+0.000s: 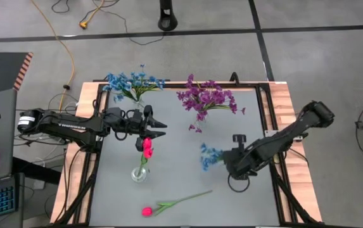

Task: Sort flowers into vase by color
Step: Put the blue flower into the top left transparent vase

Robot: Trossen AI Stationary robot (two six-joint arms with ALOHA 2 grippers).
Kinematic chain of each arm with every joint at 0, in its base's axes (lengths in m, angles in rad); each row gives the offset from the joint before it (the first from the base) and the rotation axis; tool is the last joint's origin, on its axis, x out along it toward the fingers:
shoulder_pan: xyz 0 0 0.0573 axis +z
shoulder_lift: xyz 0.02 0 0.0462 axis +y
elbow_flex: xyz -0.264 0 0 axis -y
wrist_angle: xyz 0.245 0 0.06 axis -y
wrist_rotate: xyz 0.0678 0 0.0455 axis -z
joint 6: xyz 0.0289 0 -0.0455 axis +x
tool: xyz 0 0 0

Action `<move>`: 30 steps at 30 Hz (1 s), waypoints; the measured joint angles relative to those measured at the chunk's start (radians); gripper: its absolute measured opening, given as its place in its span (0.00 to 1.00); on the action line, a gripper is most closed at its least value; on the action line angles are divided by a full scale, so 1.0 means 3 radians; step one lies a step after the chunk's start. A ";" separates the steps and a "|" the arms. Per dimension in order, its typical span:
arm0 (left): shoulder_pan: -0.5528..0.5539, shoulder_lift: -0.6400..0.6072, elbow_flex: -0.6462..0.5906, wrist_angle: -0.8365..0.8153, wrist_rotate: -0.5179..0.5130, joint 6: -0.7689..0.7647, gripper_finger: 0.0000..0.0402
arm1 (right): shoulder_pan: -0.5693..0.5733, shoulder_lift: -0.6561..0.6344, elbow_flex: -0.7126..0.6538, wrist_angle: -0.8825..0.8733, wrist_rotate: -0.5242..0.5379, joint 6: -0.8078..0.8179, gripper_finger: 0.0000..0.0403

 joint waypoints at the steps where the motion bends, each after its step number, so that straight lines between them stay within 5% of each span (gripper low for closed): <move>1: 0.0000 0.0000 0.0000 0.0000 0.0000 0.0000 0.32 | 0.0000 -0.0064 0.0000 0.0013 0.0114 0.0049 0.10; 6: 0.0001 0.0000 0.0000 0.0000 0.0000 0.0009 0.32 | 0.0000 -0.0339 0.0000 0.0150 0.0586 0.0102 0.10; 13: 0.0006 0.0000 0.0000 -0.0005 -0.0001 0.0165 0.32 | -0.0040 -0.0578 -0.0037 0.0654 0.0793 -0.0116 0.10; 23: 0.0087 0.0000 0.0000 -0.0014 -0.0001 0.0175 0.32 | -0.0333 -0.1048 -0.1157 0.2859 0.0736 -0.0742 0.10; 30: 0.0130 0.0000 0.0000 -0.0020 -0.0001 0.0175 0.32 | -0.0524 -0.0936 -0.1660 0.4244 0.0585 -0.1287 0.10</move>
